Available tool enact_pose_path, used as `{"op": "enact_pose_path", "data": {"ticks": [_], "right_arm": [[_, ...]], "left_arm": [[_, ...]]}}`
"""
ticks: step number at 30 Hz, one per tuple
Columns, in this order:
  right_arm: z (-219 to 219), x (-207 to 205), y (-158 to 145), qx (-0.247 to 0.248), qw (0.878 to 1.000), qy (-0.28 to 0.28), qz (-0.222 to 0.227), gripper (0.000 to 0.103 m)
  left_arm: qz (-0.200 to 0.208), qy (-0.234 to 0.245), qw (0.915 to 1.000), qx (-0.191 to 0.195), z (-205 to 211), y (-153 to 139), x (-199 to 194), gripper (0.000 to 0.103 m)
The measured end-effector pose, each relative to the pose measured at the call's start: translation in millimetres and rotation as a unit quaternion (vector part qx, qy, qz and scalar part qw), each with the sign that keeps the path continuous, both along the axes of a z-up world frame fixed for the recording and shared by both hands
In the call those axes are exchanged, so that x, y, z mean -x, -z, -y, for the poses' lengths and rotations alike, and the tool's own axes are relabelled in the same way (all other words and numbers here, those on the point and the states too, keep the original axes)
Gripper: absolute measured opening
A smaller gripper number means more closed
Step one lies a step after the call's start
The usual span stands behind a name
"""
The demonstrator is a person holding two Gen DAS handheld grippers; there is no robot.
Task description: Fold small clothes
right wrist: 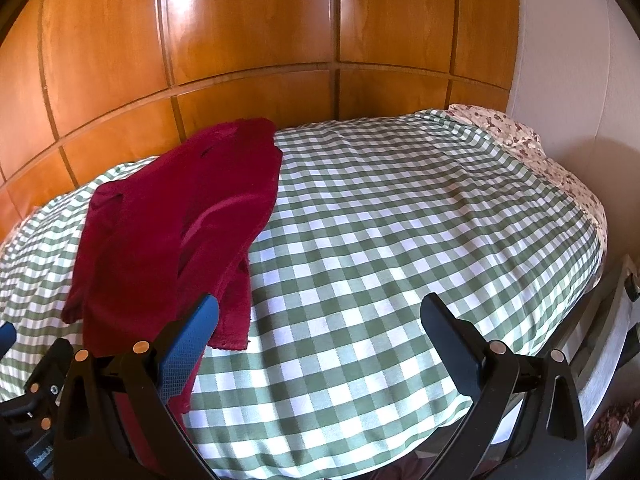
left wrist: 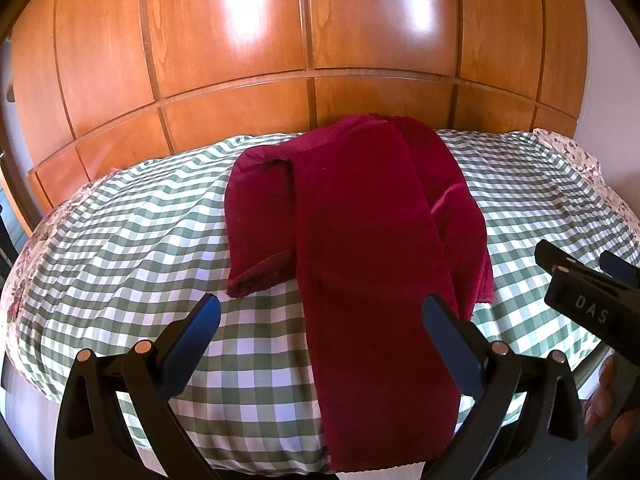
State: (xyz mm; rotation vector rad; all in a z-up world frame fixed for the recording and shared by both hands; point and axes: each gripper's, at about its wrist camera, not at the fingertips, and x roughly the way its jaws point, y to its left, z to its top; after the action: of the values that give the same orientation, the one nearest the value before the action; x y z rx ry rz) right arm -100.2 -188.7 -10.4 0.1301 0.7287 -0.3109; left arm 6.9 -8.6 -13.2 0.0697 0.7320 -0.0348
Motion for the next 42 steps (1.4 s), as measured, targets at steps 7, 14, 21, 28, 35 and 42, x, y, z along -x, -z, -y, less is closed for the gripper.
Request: {"op": "enact_pose_path", "data": {"ticks": [7,14,21,28,35,42], "right_arm": [[0.7,-3.0,0.2,-0.001,1.000,0.000,-0.004,0.100],[1.5,-6.3,4.4,-0.004,1.000,0.002,-0.011,0.100],[2.7,-7.7,6.5,-0.005,1.000,0.005,-0.014,0.100],[8.8,-11.6,9.9,-0.011,1.000,0.011,-0.020,0.100],[13.6,-13.5,13.8,-0.016,0.999,0.017,-0.025,0.100],[16.5,-15.7,17.6,-0.019,0.999,0.020,-0.030,0.100]], "left_arm": [[-0.005,0.004,1.0000,-0.004,3.7,2.3,-2.7,0.101],[-0.012,0.007,0.9999,-0.005,4.8,5.1,-5.0,0.101],[-0.018,0.014,0.9997,-0.010,9.0,7.6,-8.8,0.100],[-0.029,0.020,0.9993,-0.012,13.6,11.7,-13.5,0.100],[-0.037,0.026,0.9988,-0.016,18.6,15.0,-17.3,0.100],[-0.045,0.032,0.9983,-0.018,22.5,18.4,-21.1,0.100]]}}
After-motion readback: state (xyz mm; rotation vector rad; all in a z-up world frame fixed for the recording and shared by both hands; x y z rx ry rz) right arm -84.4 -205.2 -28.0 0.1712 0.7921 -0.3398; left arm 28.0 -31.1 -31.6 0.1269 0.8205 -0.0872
